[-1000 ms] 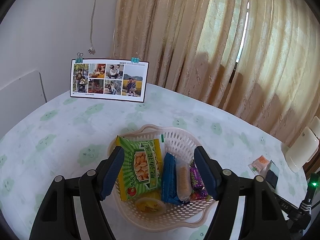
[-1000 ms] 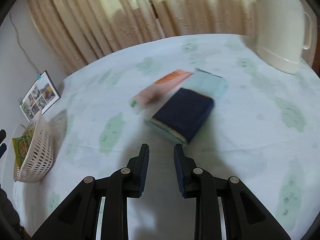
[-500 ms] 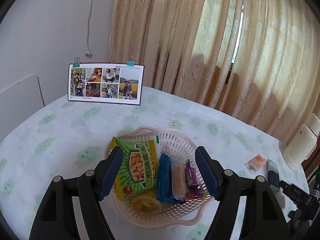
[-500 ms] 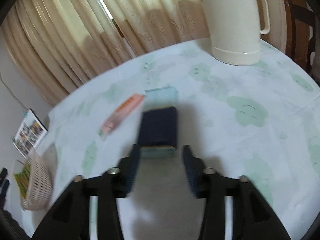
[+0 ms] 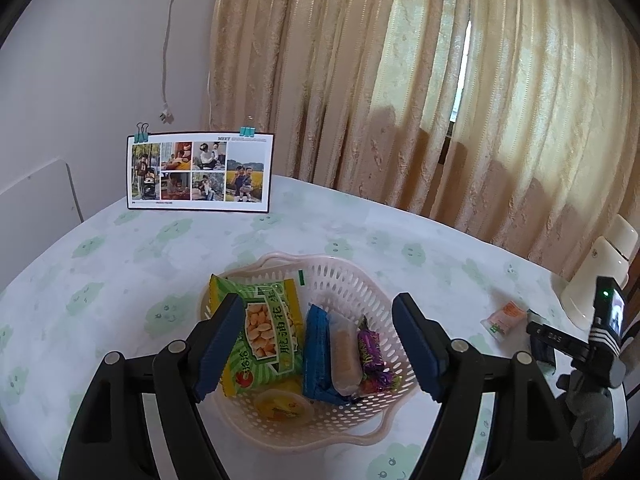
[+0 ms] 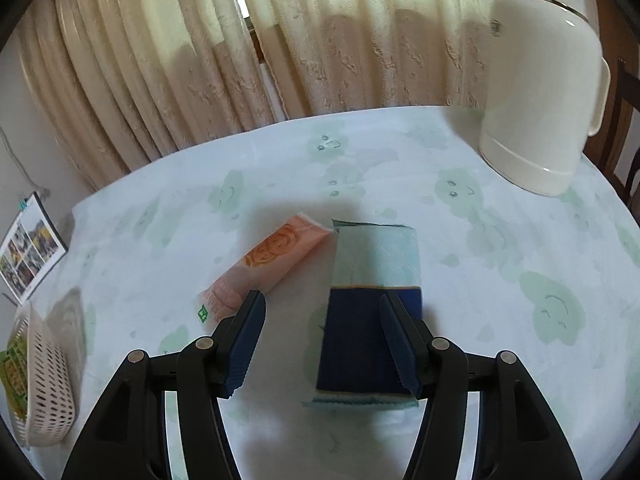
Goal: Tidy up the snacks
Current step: 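Move the right gripper to the dark blue box and grasp it, then grasp the orange-printed packet with the left gripper while the right gripper holds the blue box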
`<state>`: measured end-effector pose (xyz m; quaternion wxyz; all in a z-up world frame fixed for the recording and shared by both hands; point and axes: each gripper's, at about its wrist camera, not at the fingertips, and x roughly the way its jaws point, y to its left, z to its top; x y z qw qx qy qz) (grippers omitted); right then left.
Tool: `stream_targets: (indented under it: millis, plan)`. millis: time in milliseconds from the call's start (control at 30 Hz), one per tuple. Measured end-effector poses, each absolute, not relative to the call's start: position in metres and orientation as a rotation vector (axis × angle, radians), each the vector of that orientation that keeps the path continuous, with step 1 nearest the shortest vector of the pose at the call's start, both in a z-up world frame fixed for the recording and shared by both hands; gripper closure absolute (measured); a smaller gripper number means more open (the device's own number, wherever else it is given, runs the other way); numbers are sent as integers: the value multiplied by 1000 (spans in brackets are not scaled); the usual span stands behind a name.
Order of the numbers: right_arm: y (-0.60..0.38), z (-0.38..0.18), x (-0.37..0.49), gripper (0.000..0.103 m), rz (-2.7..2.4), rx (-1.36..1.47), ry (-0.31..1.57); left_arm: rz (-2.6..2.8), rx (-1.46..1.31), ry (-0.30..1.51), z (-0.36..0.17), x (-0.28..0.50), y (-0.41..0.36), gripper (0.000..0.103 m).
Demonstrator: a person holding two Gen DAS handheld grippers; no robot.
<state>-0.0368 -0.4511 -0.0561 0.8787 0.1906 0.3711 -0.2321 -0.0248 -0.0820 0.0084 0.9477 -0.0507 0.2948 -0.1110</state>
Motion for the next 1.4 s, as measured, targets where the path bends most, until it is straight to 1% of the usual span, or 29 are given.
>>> stream_targets:
  millis: [333, 400, 467, 533, 700, 767, 833, 967, 1267, 1400]
  plan:
    - [-449, -59, -33, 42, -555, 277, 811, -234, -89, 602, 7, -25, -86, 30]
    - [-453, -60, -35, 41, -569, 280, 809, -233, -88, 603, 7, -25, -86, 30]
    - [-459, -62, -38, 37, -585, 296, 814, -236, -87, 604, 6, -25, -86, 30]
    - [-469, -71, -40, 37, -573, 356, 838, -238, -84, 604, 6, -26, -87, 30]
    - [-470, -73, -42, 35, -556, 364, 816, -241, -71, 602, 5, -28, -91, 30]
    - [-470, -73, -42, 37, -557, 366, 813, -243, -66, 605, 4, -28, -93, 30]
    - [-471, -74, -45, 46, -565, 375, 802, -248, -57, 608, 2, -27, -95, 30]
    - [-473, -72, -57, 51, -539, 409, 778, -259, -39, 610, 0, -28, -100, 30]
    - [-470, -67, -108, 51, -538, 406, 750, -301, 43, 568, -6, -36, -125, 30]
    - [-470, -64, -140, 51, -527, 420, 726, -350, 75, 582, -9, -40, -143, 30]
